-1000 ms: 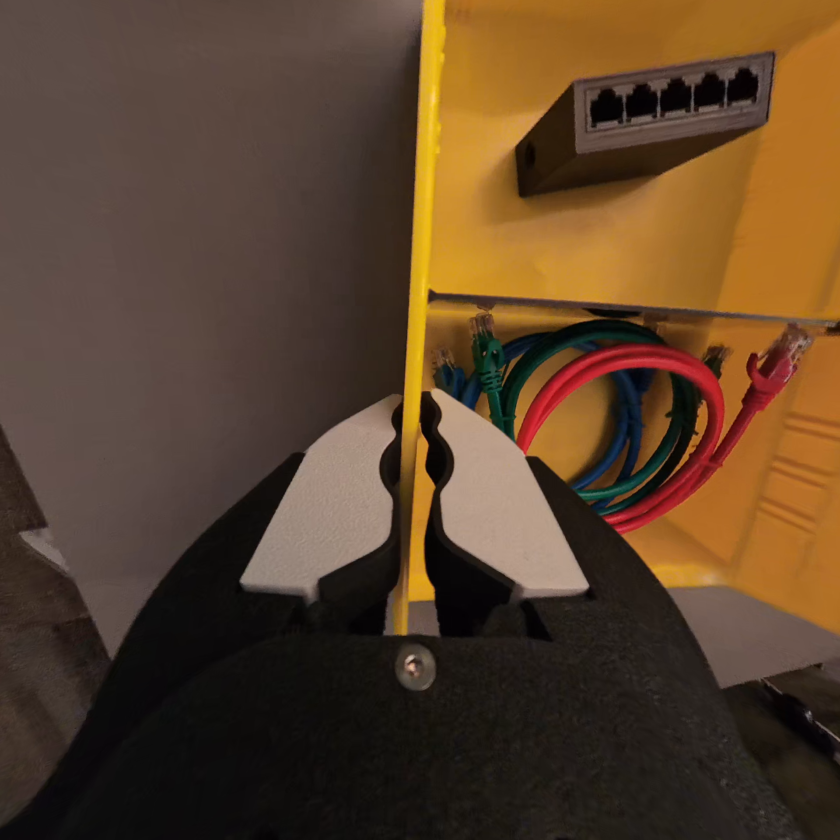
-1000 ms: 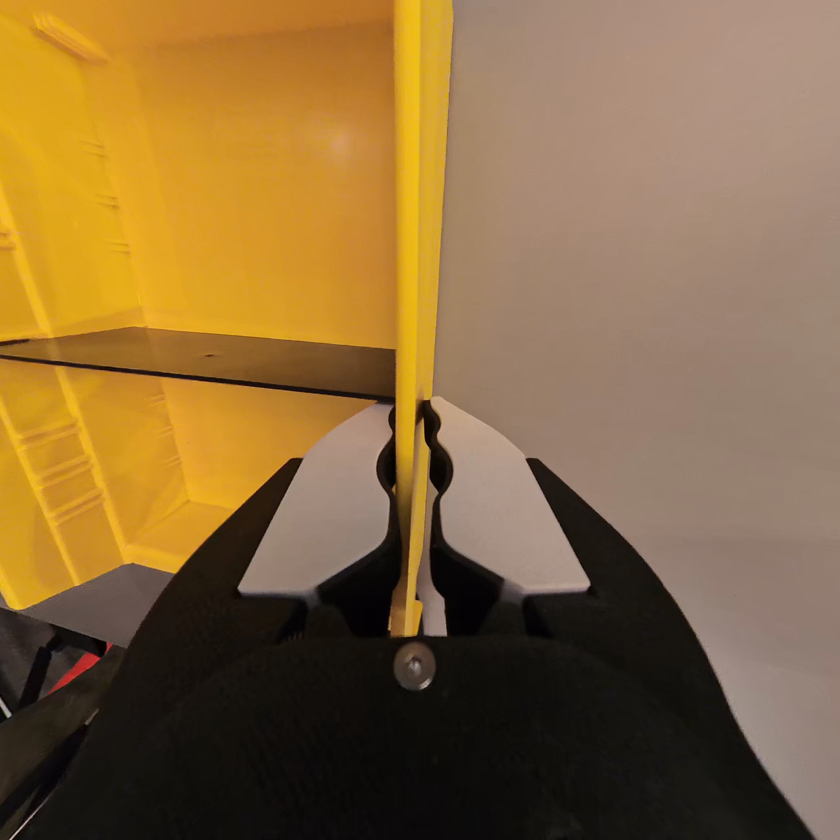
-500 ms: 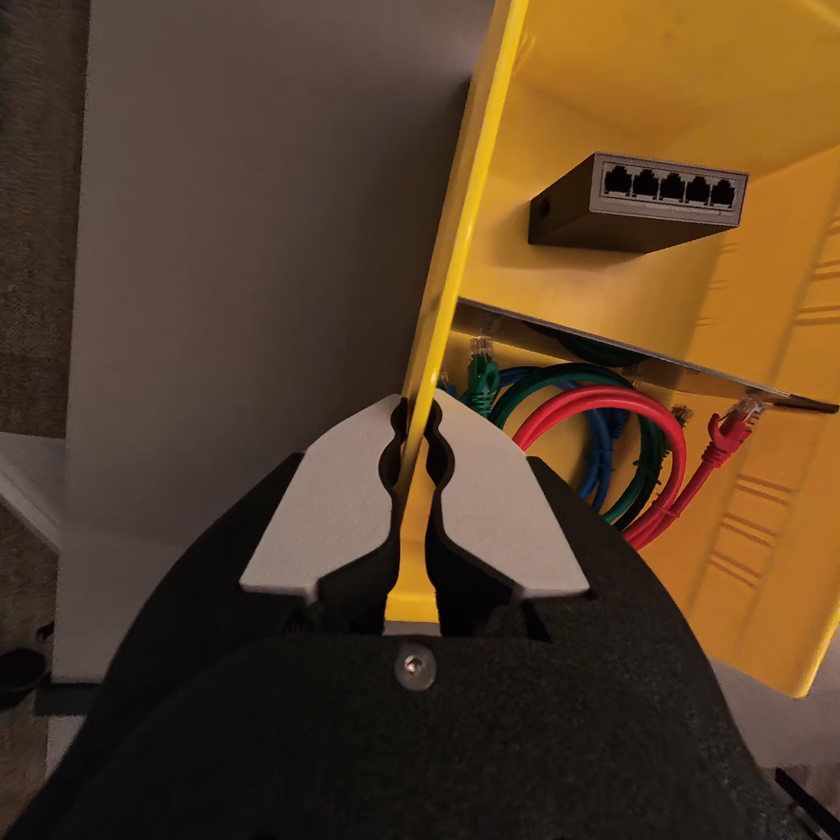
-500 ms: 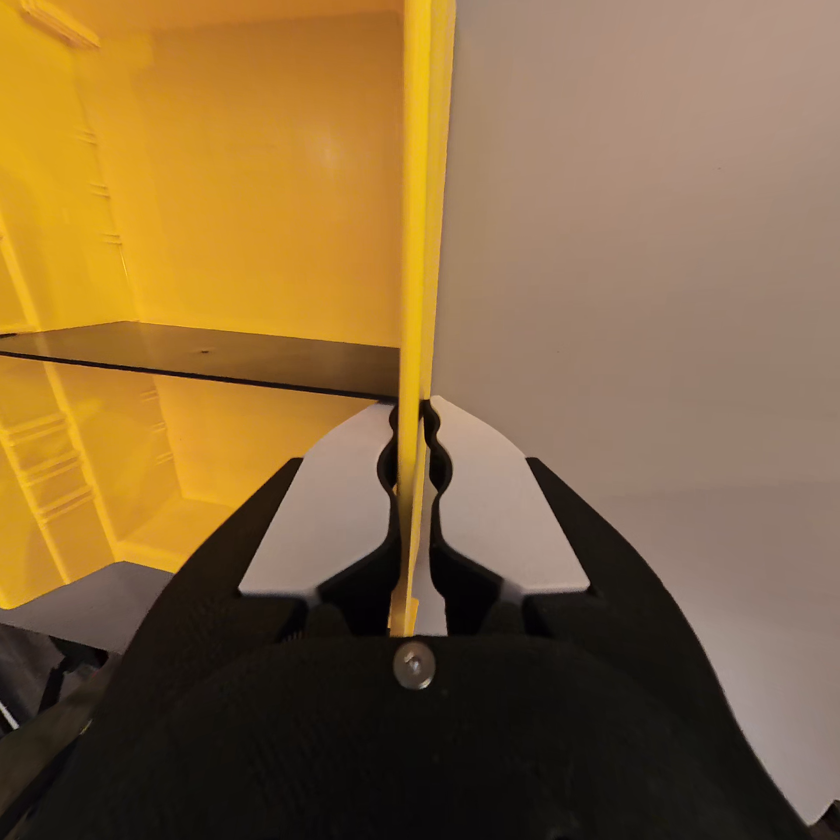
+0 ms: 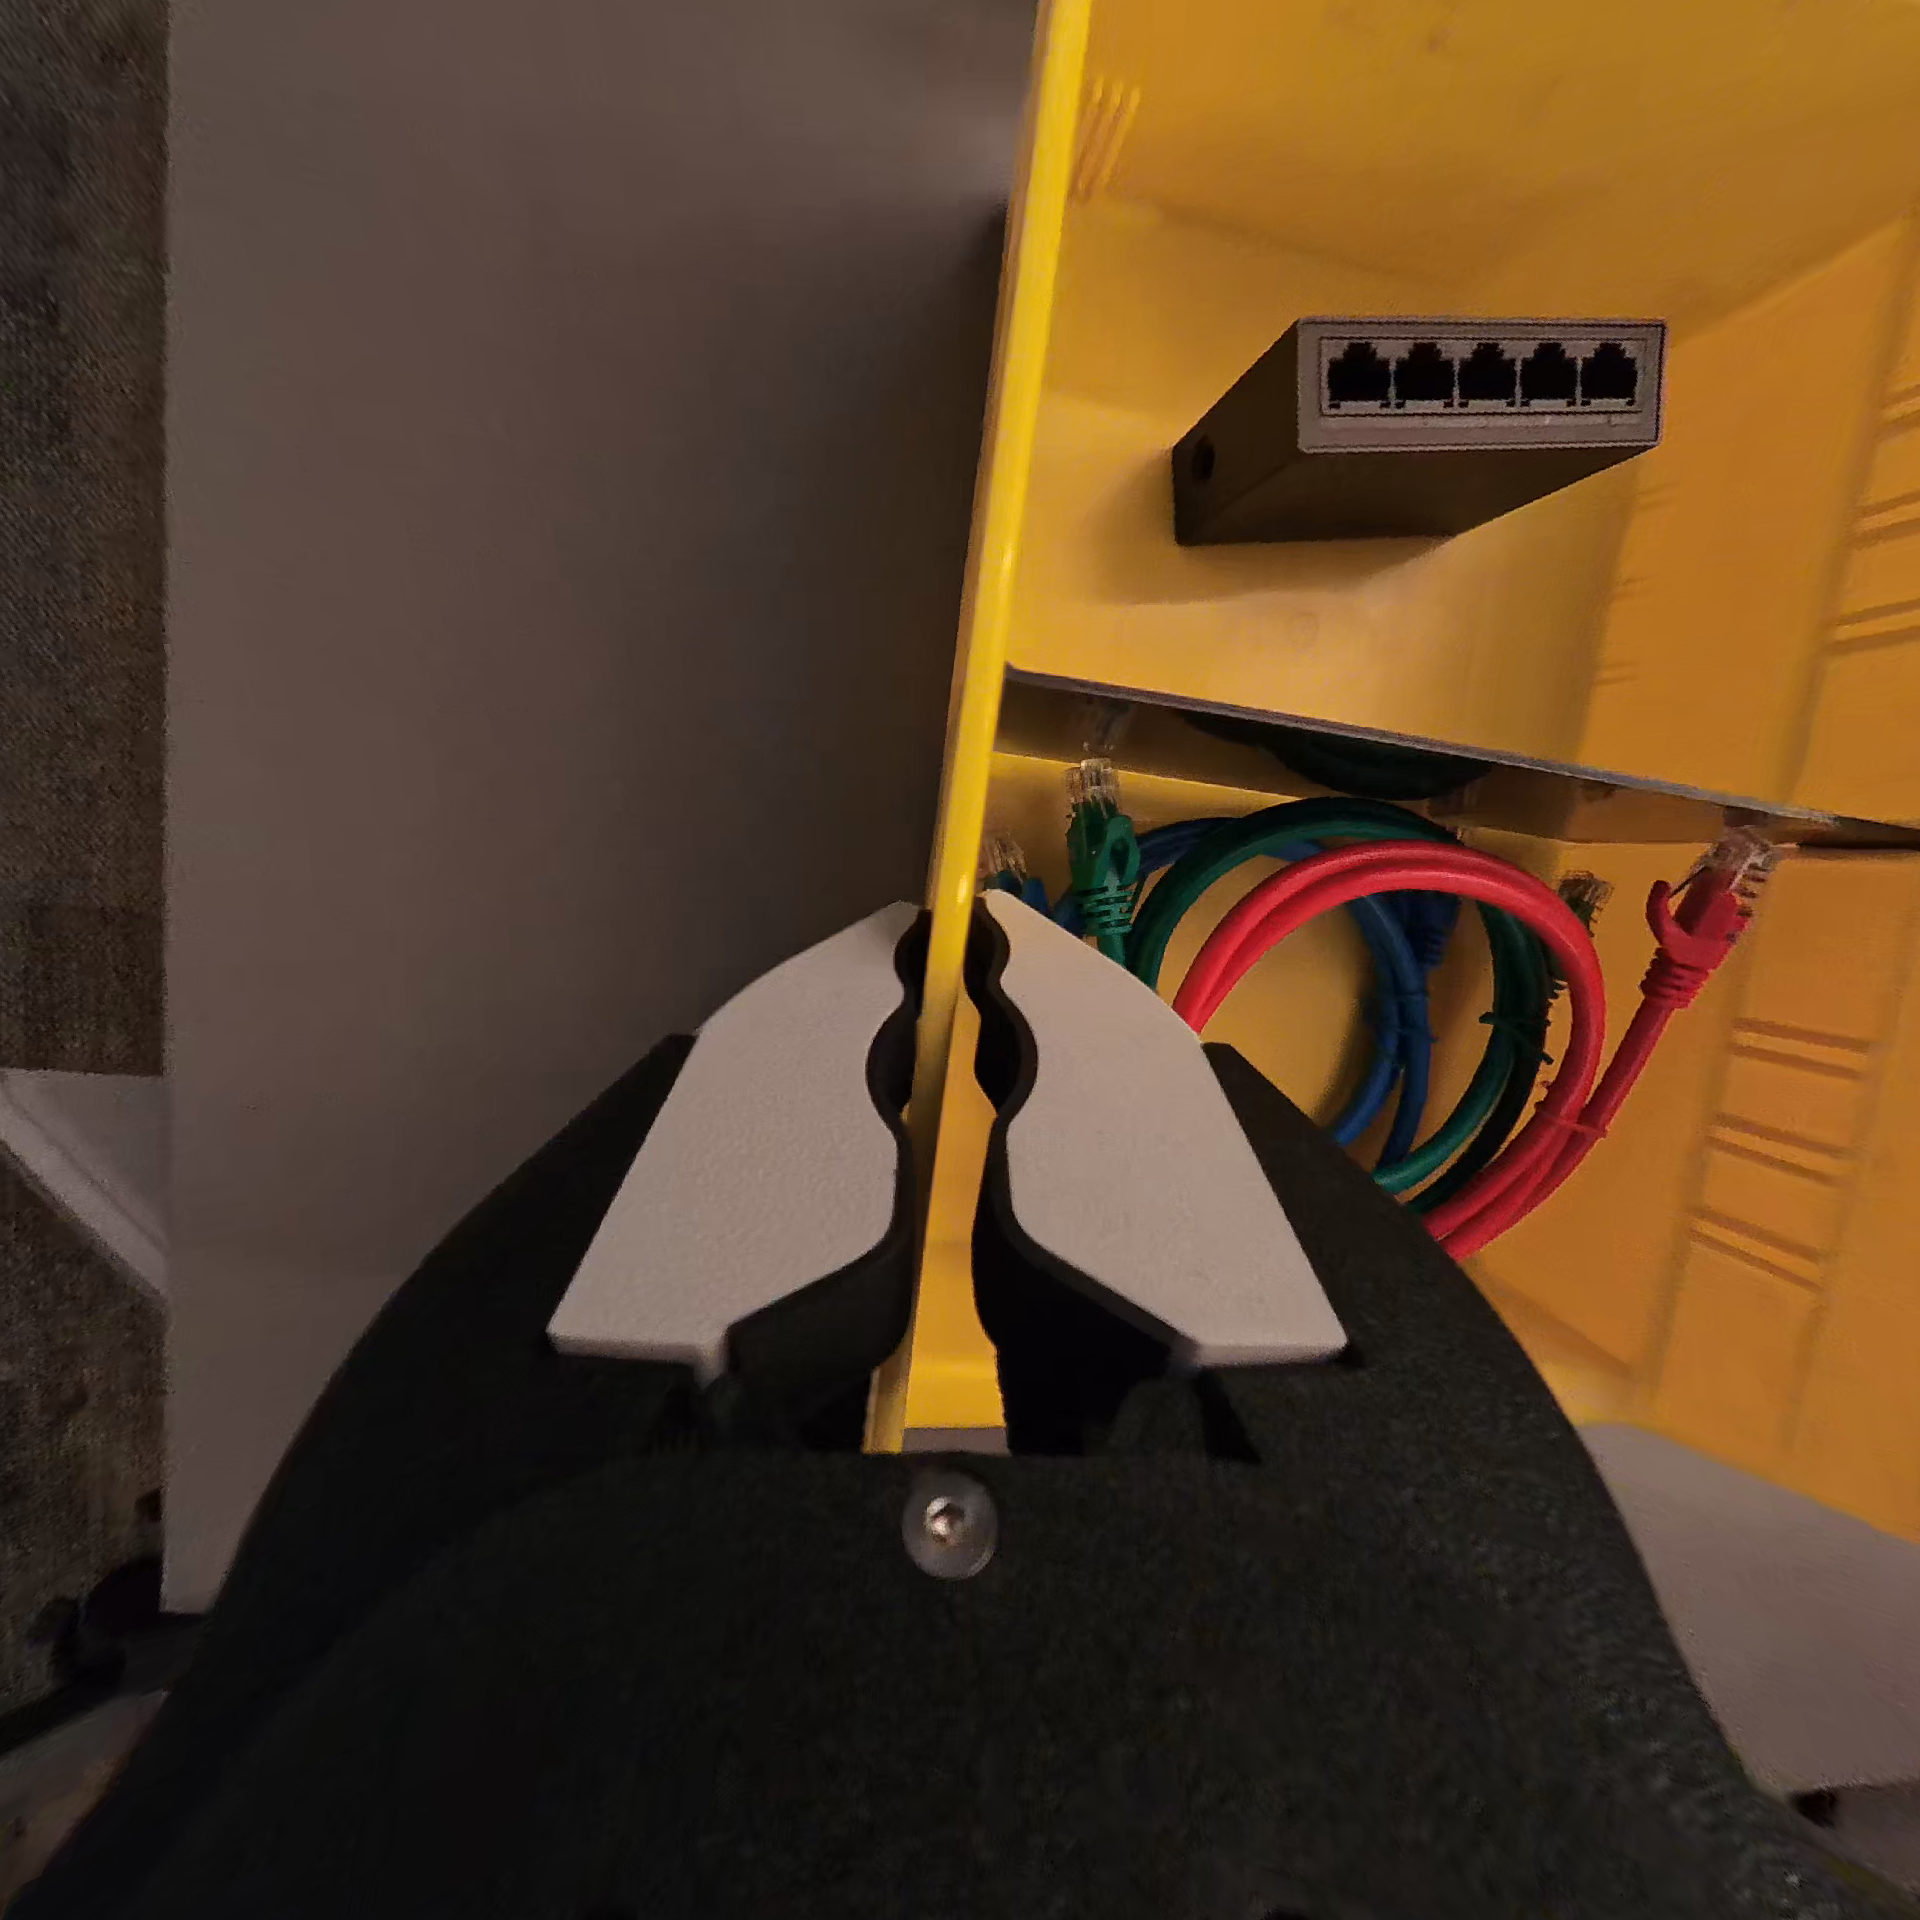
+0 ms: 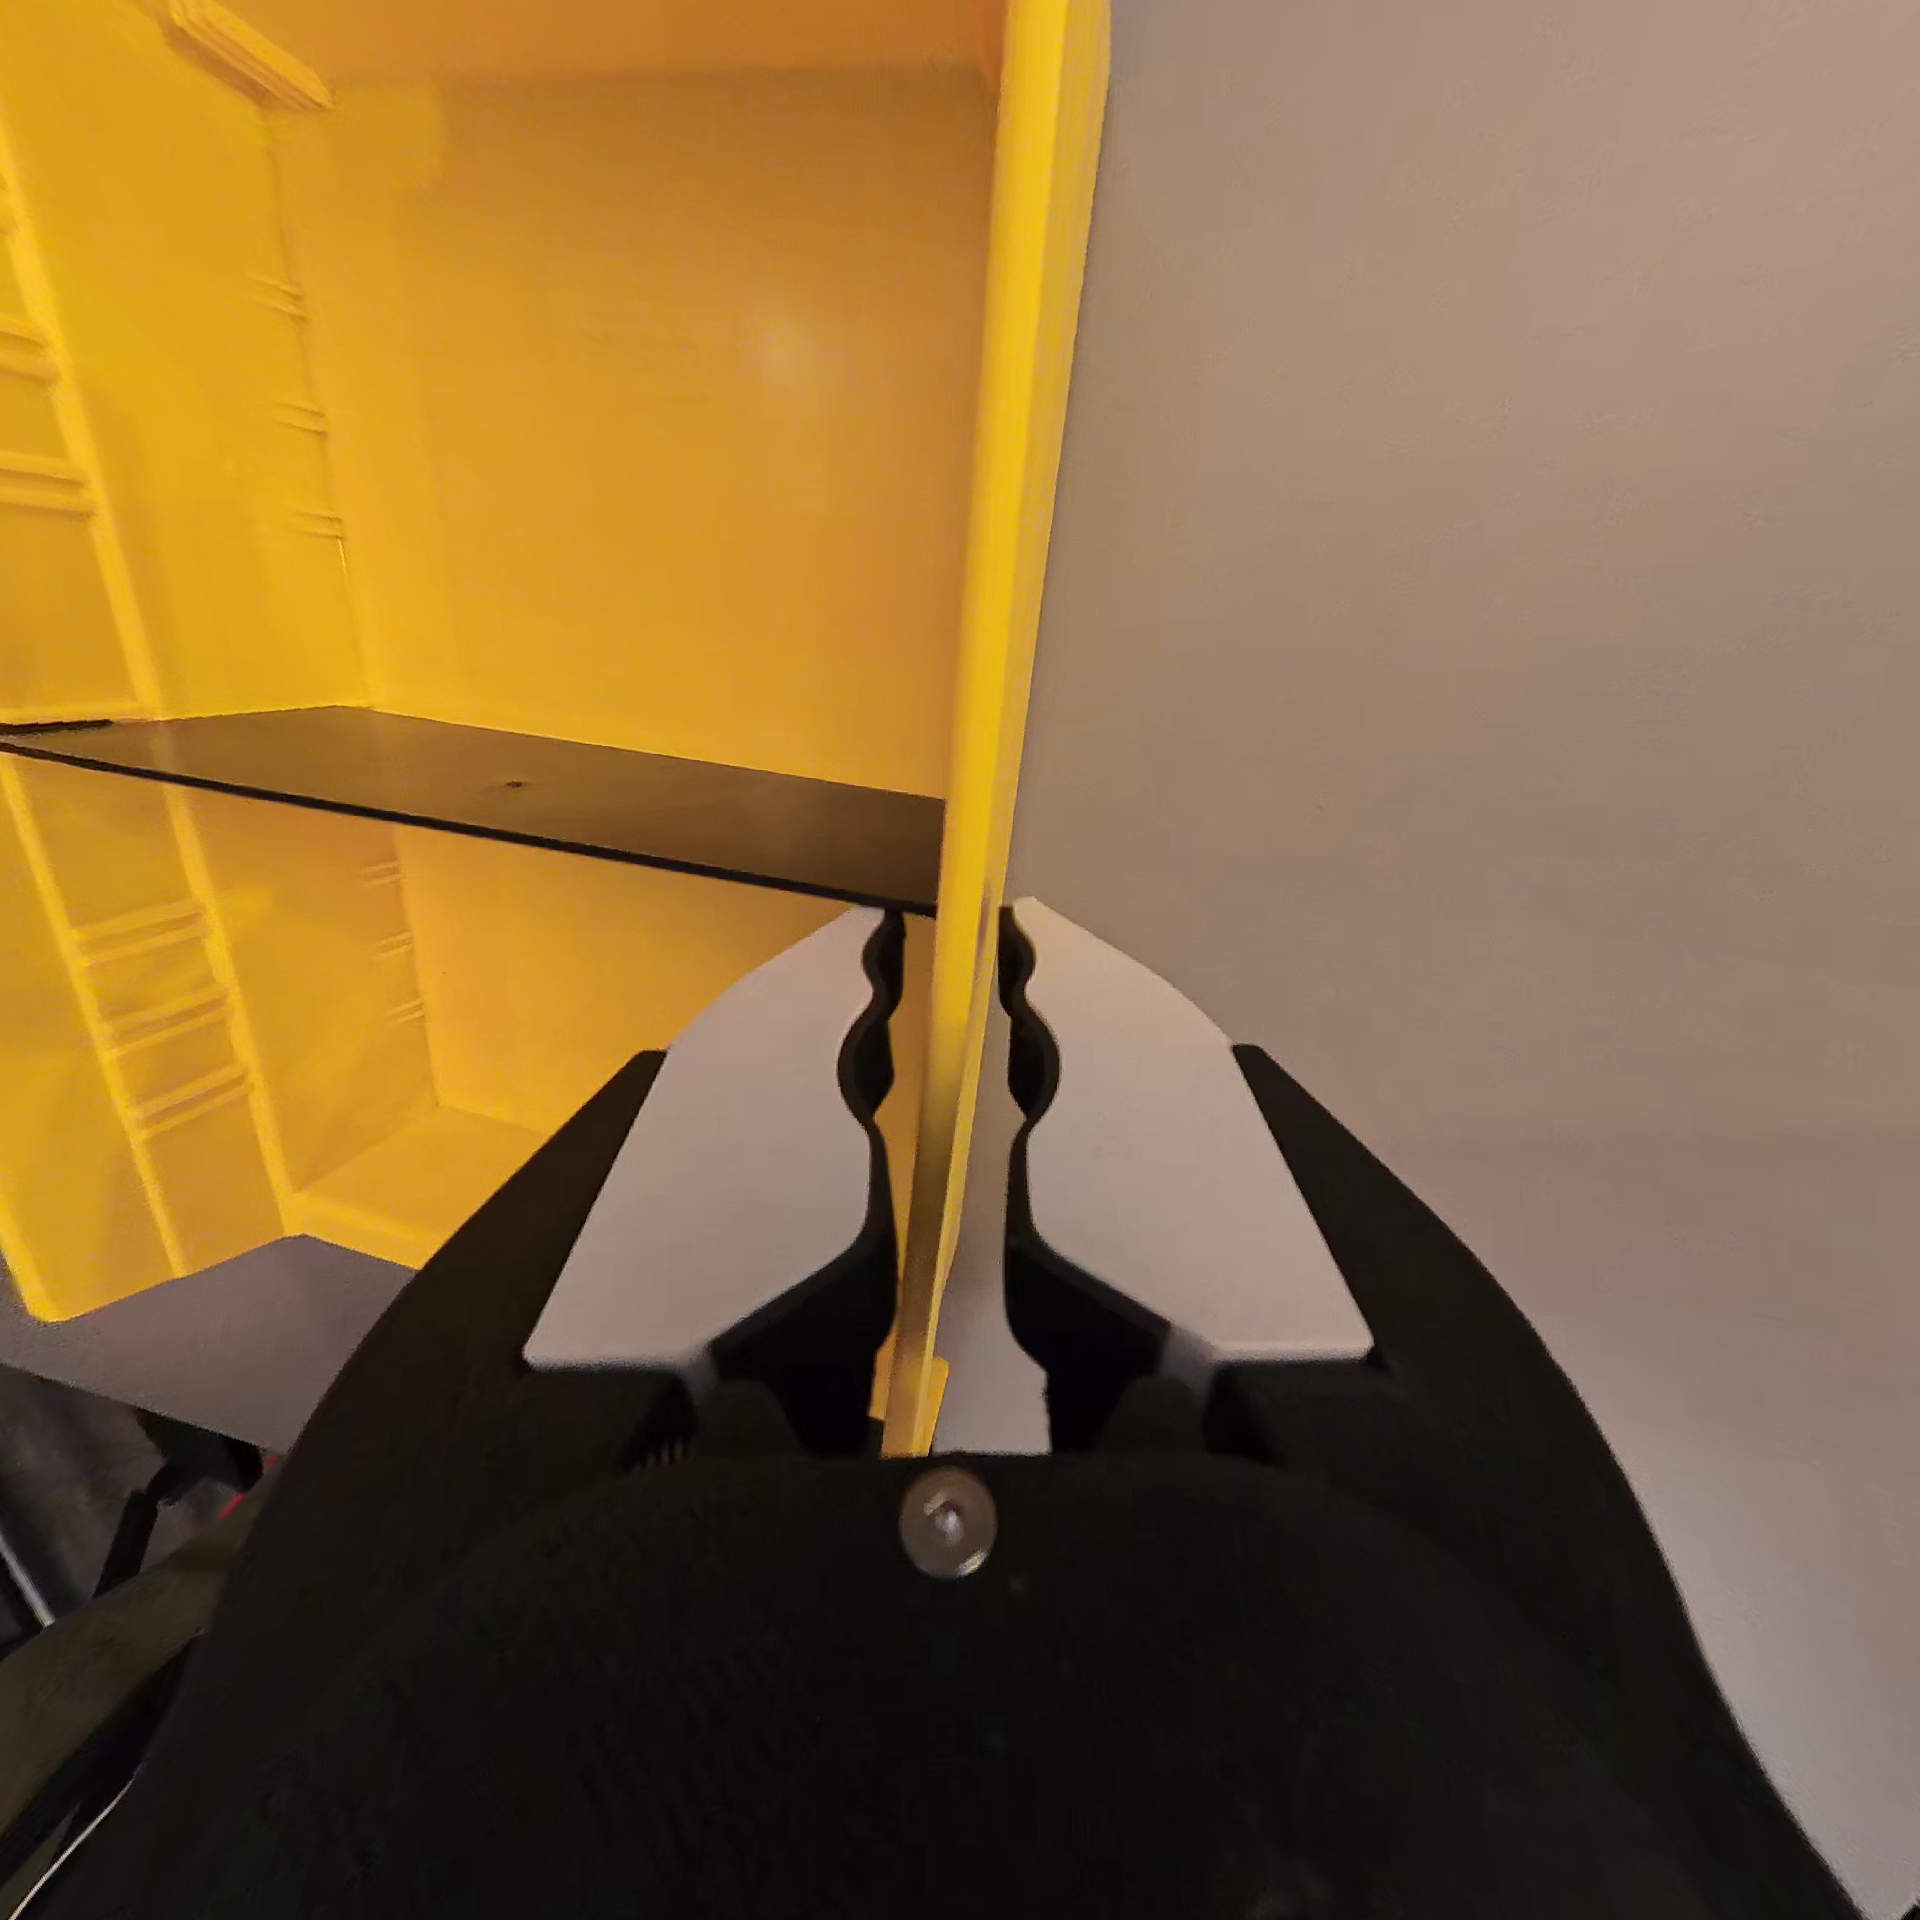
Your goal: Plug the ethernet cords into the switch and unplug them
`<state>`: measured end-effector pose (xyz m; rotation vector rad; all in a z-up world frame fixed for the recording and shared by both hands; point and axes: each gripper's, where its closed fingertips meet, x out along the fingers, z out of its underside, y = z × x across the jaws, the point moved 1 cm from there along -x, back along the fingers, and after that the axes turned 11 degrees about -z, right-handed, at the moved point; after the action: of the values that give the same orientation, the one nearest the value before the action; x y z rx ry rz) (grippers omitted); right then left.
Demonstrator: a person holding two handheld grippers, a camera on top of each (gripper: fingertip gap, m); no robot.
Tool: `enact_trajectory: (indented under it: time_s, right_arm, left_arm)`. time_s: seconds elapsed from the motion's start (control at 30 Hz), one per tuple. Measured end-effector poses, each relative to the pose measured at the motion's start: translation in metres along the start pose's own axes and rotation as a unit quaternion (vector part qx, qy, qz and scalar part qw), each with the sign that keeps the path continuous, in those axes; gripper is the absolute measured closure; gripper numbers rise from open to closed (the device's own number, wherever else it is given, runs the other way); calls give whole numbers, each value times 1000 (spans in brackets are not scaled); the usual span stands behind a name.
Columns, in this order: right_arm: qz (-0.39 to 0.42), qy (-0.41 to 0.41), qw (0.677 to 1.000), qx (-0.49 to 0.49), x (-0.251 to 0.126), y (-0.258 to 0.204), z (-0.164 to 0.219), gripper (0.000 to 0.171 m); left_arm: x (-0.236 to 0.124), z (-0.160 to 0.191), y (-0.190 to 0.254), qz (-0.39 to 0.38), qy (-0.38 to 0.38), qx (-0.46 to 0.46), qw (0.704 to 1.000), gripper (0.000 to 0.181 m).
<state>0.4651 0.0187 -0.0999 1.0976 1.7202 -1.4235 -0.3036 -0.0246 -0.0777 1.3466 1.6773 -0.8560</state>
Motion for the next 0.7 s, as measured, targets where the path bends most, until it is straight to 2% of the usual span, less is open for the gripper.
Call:
enact_trajectory:
  time_s: [0.17,0.3,0.33,0.4,0.47,0.53,0.7]
  right_arm:
    - [25,20,999,-11,-10,-1,-5,145]
    - [65,55,996,-24,-26,-5,-13,137]
    - [76,67,994,-31,-31,-7,-17,134]
    - [88,95,990,-47,-42,-15,-23,134]
    - [93,118,986,-71,-50,-29,-29,134]
    - [103,135,980,-103,-57,-43,-35,134]
    - [78,162,964,-197,-60,-93,-43,134]
  left_arm:
    - [-19,-8,-3,-42,42,48,997,170]
    - [-51,-12,7,-54,100,71,991,162]
    - [-60,-10,17,-43,119,87,988,161]
    - [-74,2,55,31,139,130,981,162]
    - [-79,22,95,126,120,170,970,162]
    - [-74,41,122,173,94,211,958,162]
    - [-36,71,135,140,33,299,943,159]
